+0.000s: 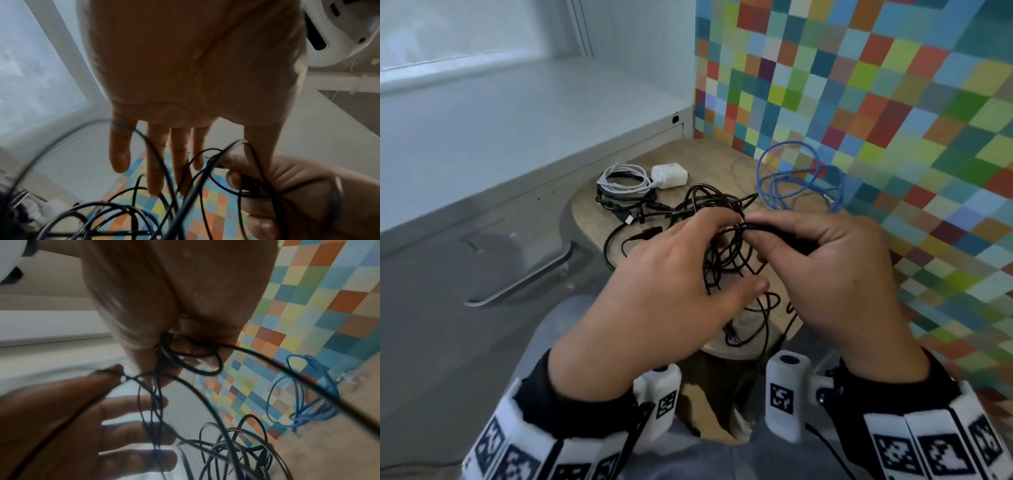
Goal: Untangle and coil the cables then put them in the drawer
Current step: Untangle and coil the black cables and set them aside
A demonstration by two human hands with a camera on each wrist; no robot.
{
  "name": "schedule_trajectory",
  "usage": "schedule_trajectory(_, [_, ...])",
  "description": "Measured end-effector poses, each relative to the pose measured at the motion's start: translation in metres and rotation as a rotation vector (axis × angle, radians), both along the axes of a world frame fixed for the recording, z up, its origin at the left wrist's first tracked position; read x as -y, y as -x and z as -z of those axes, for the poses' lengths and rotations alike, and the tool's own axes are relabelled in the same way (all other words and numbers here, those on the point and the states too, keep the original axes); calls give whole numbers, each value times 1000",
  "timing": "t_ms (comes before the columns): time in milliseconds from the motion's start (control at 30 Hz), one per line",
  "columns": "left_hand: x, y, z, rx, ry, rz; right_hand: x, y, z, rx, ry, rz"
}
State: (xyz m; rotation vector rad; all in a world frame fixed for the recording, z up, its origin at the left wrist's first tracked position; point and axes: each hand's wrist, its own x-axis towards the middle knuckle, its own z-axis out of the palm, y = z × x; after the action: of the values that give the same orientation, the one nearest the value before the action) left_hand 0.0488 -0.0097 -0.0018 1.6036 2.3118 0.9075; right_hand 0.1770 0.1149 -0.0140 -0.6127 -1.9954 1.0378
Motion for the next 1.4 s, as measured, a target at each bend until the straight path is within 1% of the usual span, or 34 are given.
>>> schedule_trajectory(67, [-3, 3, 3, 15, -15, -33, 0, -1, 0, -14, 8, 0])
schedule_trajectory(167, [-5, 7, 5, 83, -95, -78, -1, -2, -1, -44, 22, -35])
schedule_trajectory(300, [-7, 10, 10, 172, -183, -79, -1, -2, -2, -41, 30, -87])
schedule_trajectory(400, [-6, 14, 11, 202, -222, -76, -4, -3, -3, -99, 88, -122])
schedule_trajectory(500, [-3, 21, 13, 157, -180, -56, -7, -4, 1, -205, 143, -78])
schedule_trajectory(567, [-2, 24, 13, 173, -171, -36, -10, -4, 5, -252, 153, -12])
schedule_trajectory(633, [-1, 28, 13, 245, -241, -47, -16, -4, 8, -315, 188, 60])
schedule_trajectory(733, [3, 41, 14, 488, -517, -132, -28, -7, 10, -415, 244, 144])
schedule_trajectory(833, [7, 54, 13, 728, -734, -235, -38, -11, 11, -514, 343, 153])
schedule_trajectory(900, [6, 57, 13, 802, -814, -311, -41, -11, 13, -560, 416, 134])
schedule_trajectory(967, [4, 57, 14, 834, -858, -340, -42, -11, 13, -598, 475, 98])
schedule_trajectory(1100, [4, 59, 13, 988, -951, -375, -42, -13, 8, -679, 602, -8])
schedule_trajectory(1267, [6, 57, 11, 1091, -935, -402, -42, -17, 7, -634, 663, -65])
schedule_trajectory(1333, [7, 58, 11, 1112, -943, -403, -42, -18, 5, -630, 696, -86])
schedule_trajectory(1400, [7, 58, 10, 1115, -955, -402, -41, -19, 4, -629, 696, -70])
